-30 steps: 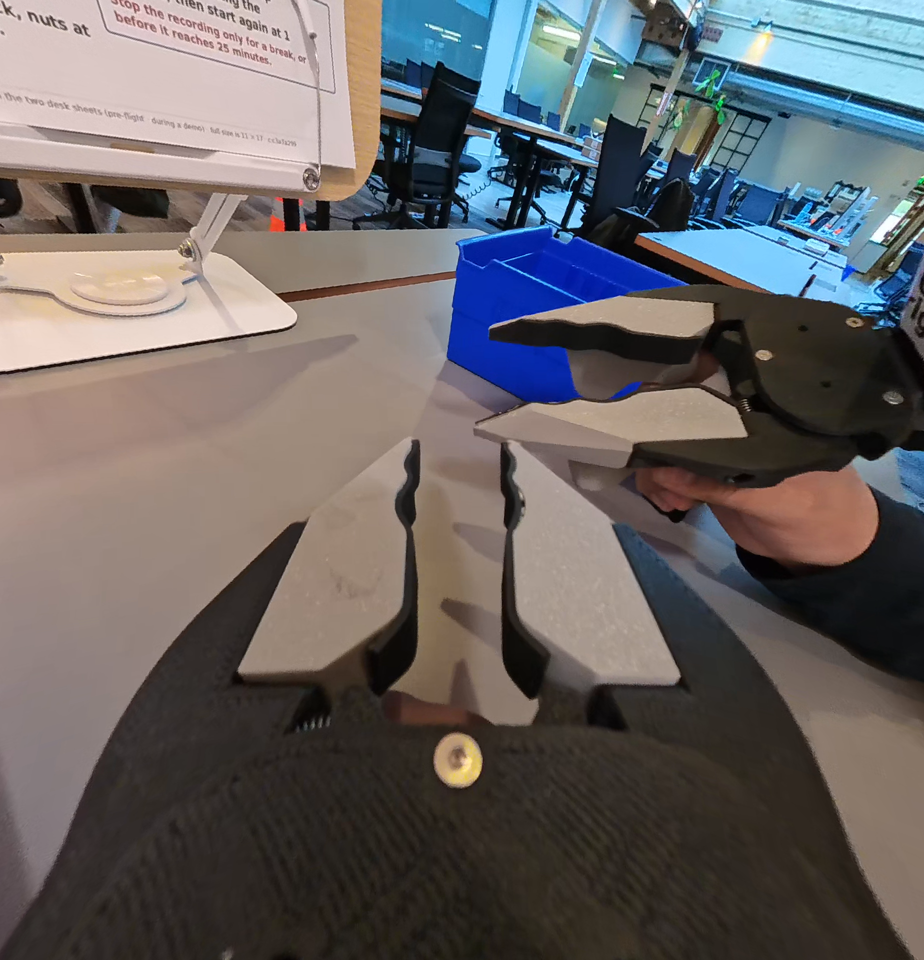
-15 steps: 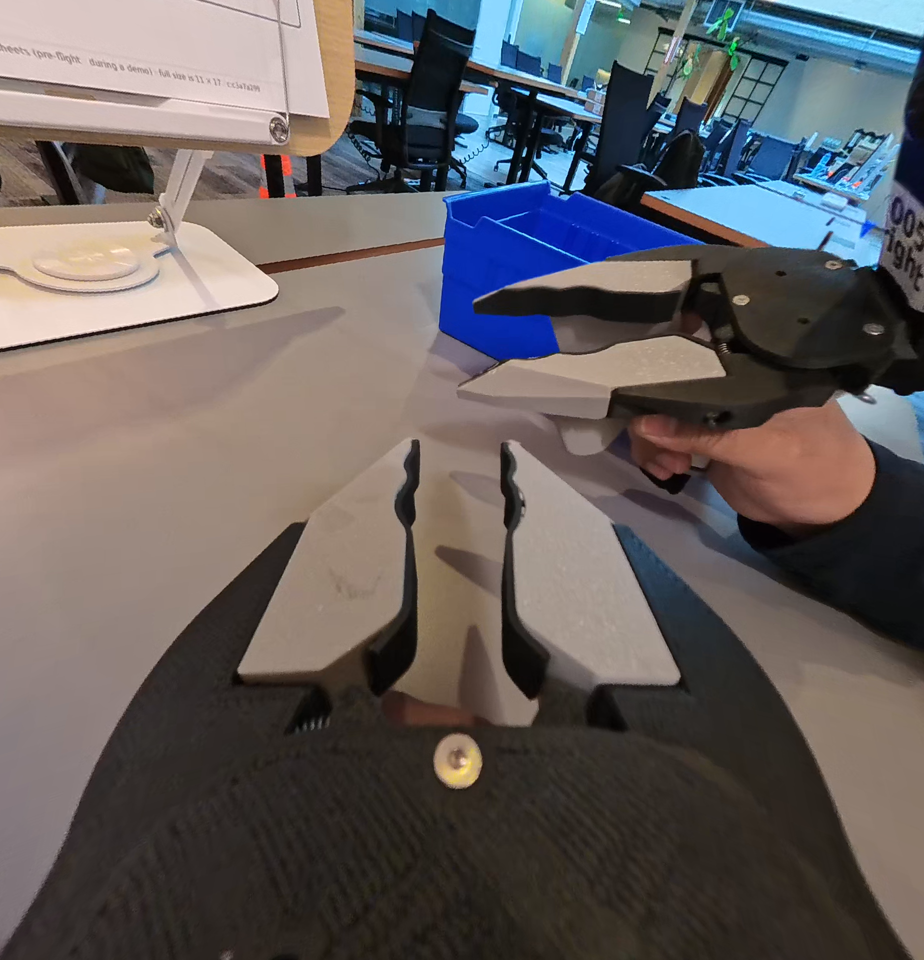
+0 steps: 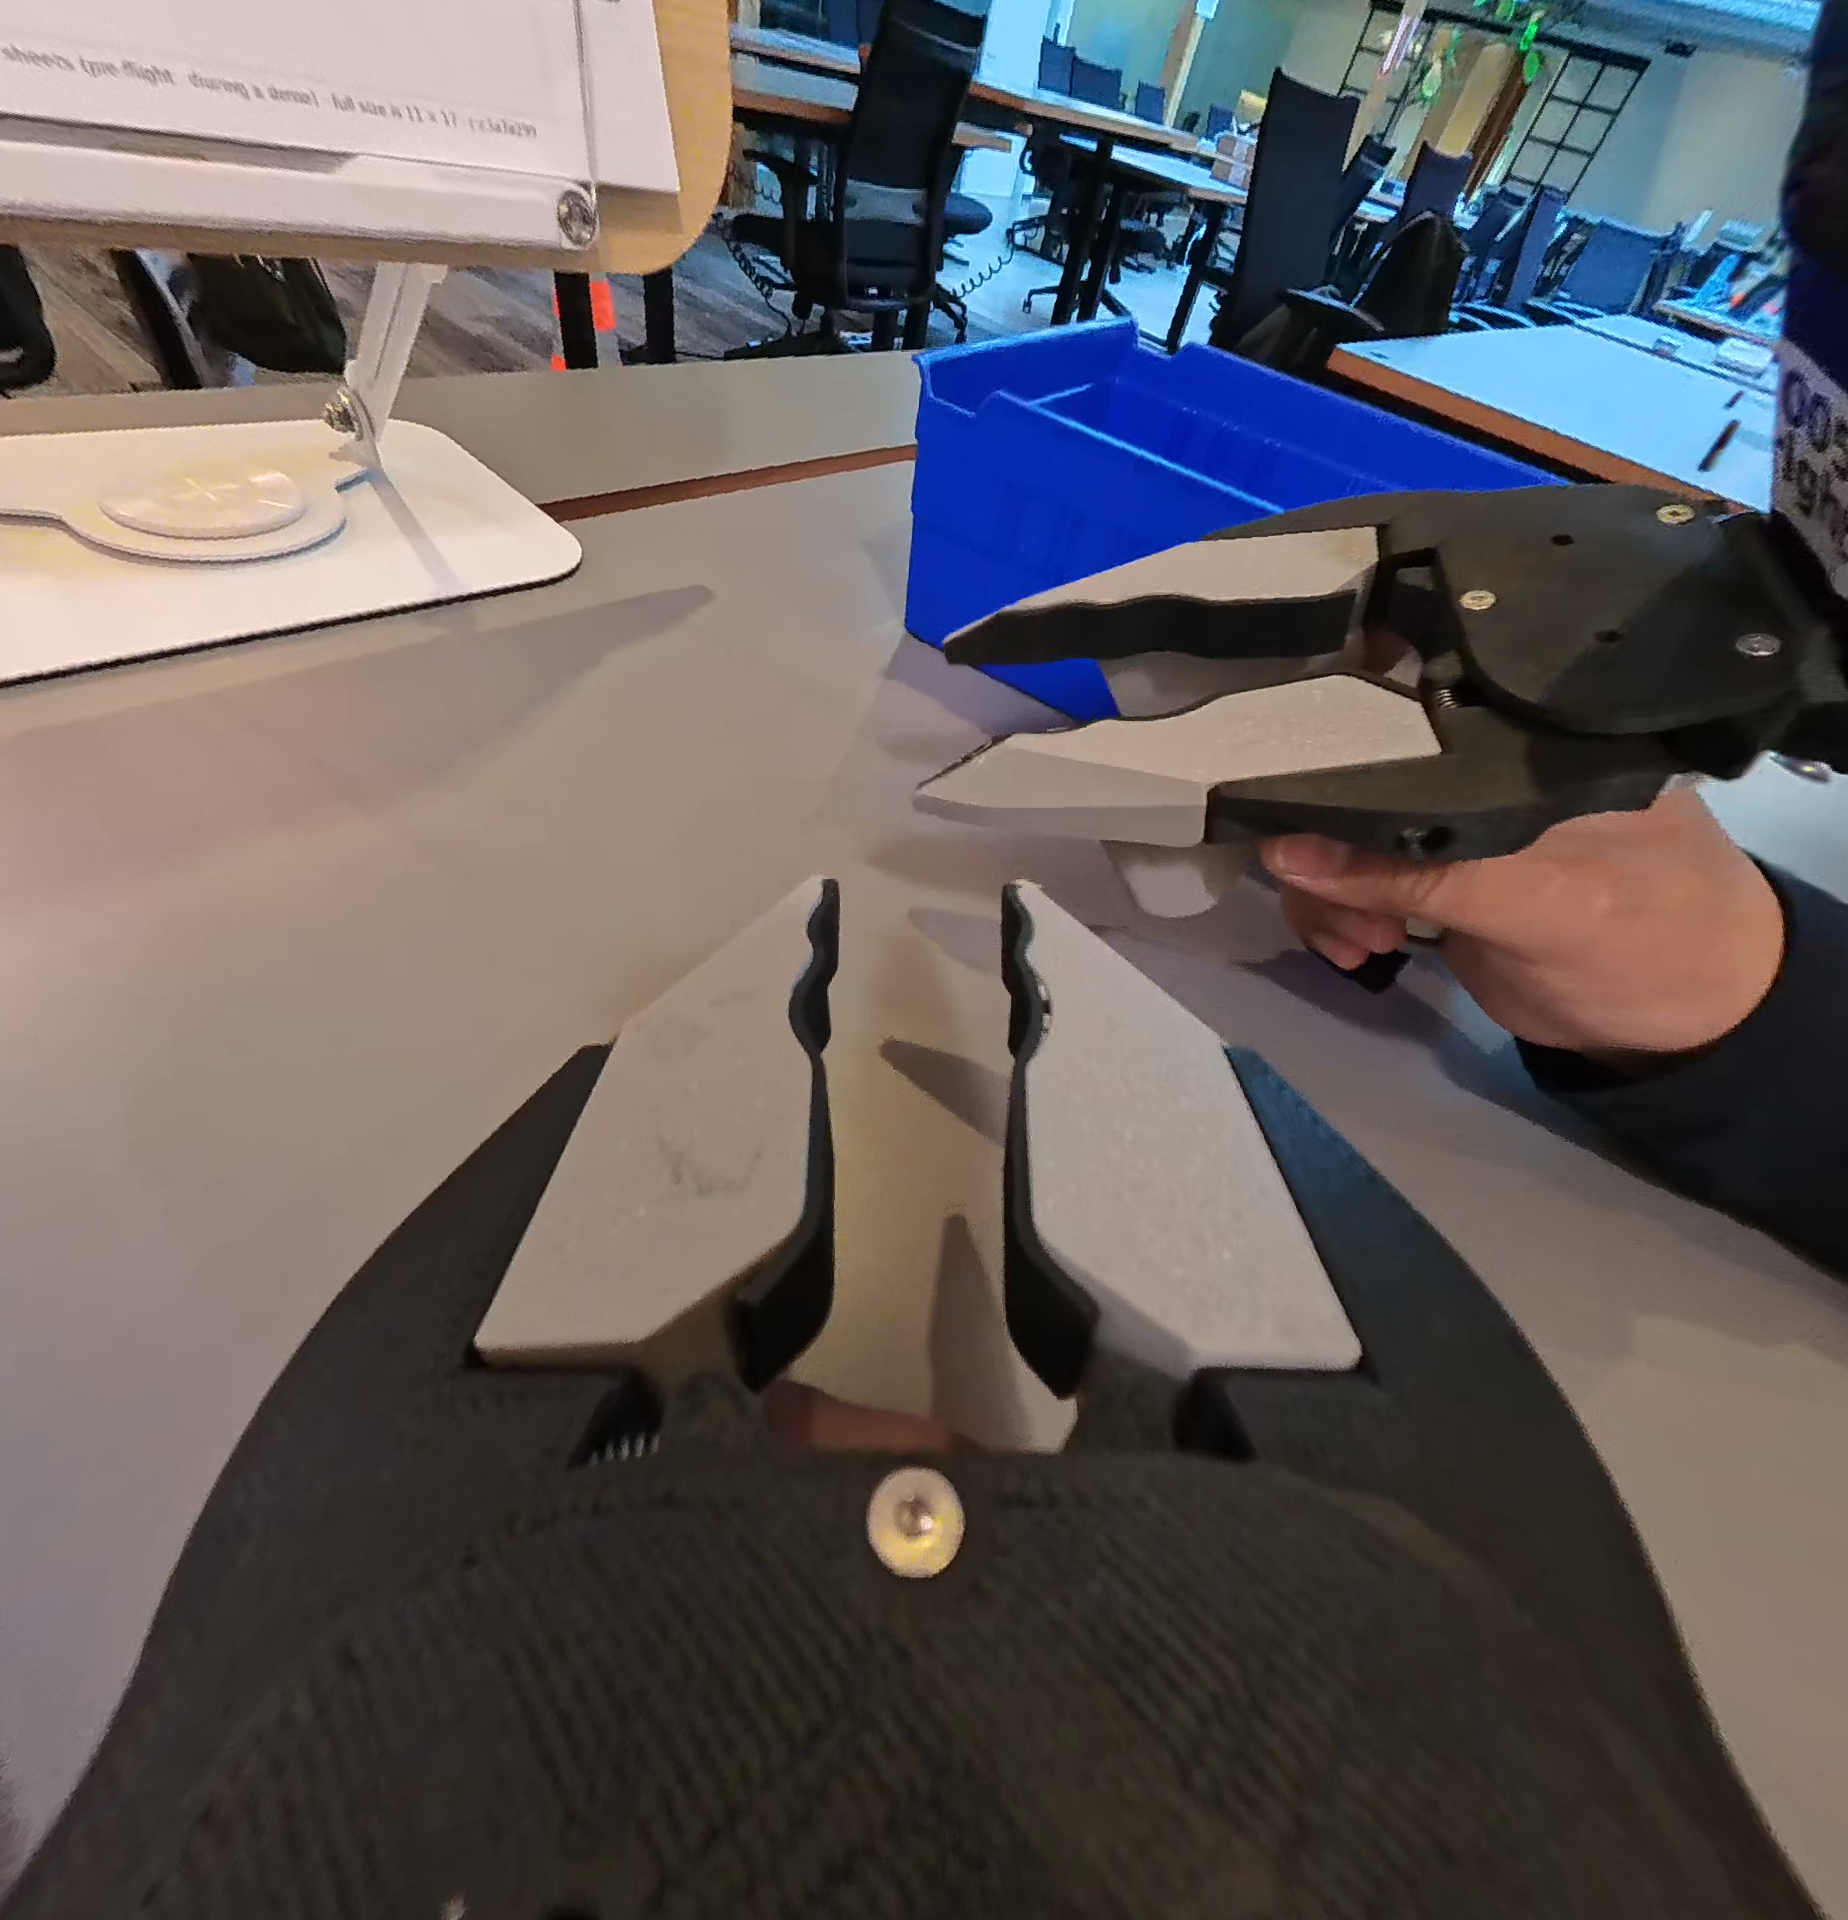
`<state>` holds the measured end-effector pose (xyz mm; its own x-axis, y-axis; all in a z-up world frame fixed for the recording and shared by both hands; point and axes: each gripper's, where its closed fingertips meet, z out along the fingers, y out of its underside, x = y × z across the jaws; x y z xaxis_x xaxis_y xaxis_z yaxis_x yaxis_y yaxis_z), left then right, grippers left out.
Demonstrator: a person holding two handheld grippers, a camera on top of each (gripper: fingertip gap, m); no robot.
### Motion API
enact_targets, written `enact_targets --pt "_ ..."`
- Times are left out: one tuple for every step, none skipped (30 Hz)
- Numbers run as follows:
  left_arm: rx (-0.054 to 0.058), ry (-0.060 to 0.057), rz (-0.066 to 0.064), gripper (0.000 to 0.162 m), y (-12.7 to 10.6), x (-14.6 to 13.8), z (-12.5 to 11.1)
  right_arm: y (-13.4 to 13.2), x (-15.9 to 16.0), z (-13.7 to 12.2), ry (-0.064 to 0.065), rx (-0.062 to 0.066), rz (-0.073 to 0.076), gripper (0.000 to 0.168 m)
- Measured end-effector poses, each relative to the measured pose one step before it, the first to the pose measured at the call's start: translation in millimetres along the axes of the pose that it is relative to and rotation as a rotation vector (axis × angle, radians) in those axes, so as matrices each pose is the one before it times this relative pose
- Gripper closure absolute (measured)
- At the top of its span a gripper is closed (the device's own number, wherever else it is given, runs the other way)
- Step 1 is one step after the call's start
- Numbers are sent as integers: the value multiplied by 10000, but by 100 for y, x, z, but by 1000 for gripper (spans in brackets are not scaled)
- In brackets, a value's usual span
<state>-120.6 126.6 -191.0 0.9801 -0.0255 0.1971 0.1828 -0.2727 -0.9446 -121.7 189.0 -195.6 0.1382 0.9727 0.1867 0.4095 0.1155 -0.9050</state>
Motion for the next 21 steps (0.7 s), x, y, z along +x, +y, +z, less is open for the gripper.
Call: enact_targets --pt "44 29 16 133 -176 62 -105 -92 219 -58 56 30 -8 120" --pt "43 21 -7 133 -163 53 -81 -61 225 -54 60 22 0 118" --pt "62 34 -27 133 -178 74 -85 -53 170 -38 28 21 26 118" --pt "49 45 -24 133 -139 100 -46 -16 114 -20 -7 12 53 118" --pt "9 28 5 133 -69 89 -17 13 74 10 -22 -8 66 118" --pt "-19 -3 23 132 -24 40 -13 52 38 30 -30 -27 59 118" --pt "-31 -11 18 132 -20 43 -4 72 -13 48 -44 -31 36 118" --pt "-28 23 6 132 -48 106 -29 62 -27 50 -40 -29 8 118" --pt "3 60 -3 132 -111 213 -53 56 -26 40 -17 -29 -17 118" --pt "51 64 1 132 -178 253 -68 66 -1 34 0 -27 -33 117" --pt "72 72 14 132 -209 319 -80 49 9 22 16 -20 -38 117" --pt "55 86 35 132 -160 355 -40 11 54 0 31 -2 -32 116" --pt "34 60 47 132 -120 305 -18 -14 77 -20 33 13 -21 116" --pt "19 43 52 132 -60 275 25 -11 78 -16 26 12 -9 116" --pt "-8 48 42 132 13 256 44 -7 91 -28 23 8 0 116" --pt "-28 46 22 132 76 226 67 -7 100 -21 30 4 -2 116" --pt "-41 43 14 132 123 198 85 -19 117 -23 39 7 -5 115" --pt "-61 46 28 132 174 192 108 -39 100 -33 41 16 0 115" --pt "-84 23 60 132 209 151 127 -38 70 -35 30 24 8 115" --pt "-100 -21 102 132 224 91 119 -41 39 -29 18 22 11 115" --pt "-93 -64 143 132 198 29 103 -38 -18 -42 4 17 10 115"
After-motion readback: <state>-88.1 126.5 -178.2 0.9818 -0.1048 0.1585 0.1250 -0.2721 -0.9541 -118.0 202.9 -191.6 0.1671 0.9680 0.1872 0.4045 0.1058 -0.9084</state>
